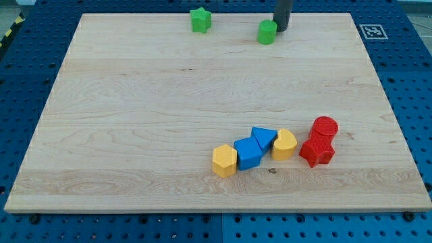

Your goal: Place the green circle at the right side of the green star

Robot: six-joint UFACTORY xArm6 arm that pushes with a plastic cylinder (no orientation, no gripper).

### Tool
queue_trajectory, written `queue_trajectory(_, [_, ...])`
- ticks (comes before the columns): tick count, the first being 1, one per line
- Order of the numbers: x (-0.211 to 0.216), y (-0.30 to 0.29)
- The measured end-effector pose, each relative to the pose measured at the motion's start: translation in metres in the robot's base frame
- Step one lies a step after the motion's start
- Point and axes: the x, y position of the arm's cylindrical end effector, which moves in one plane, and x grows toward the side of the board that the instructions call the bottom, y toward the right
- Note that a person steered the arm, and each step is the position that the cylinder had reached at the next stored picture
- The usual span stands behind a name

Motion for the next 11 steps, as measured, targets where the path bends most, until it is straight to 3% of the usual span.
queue_trajectory(1, [0.006,0.047])
queue_trajectory(2, [0.022,0.039])
queue_trajectory(5, [0.029,-0.091])
queue_trajectory(7, [0.000,-0.039])
queue_trajectory(9, [-0.012,-0.114])
queue_trajectory(11, [-0.011,-0.079])
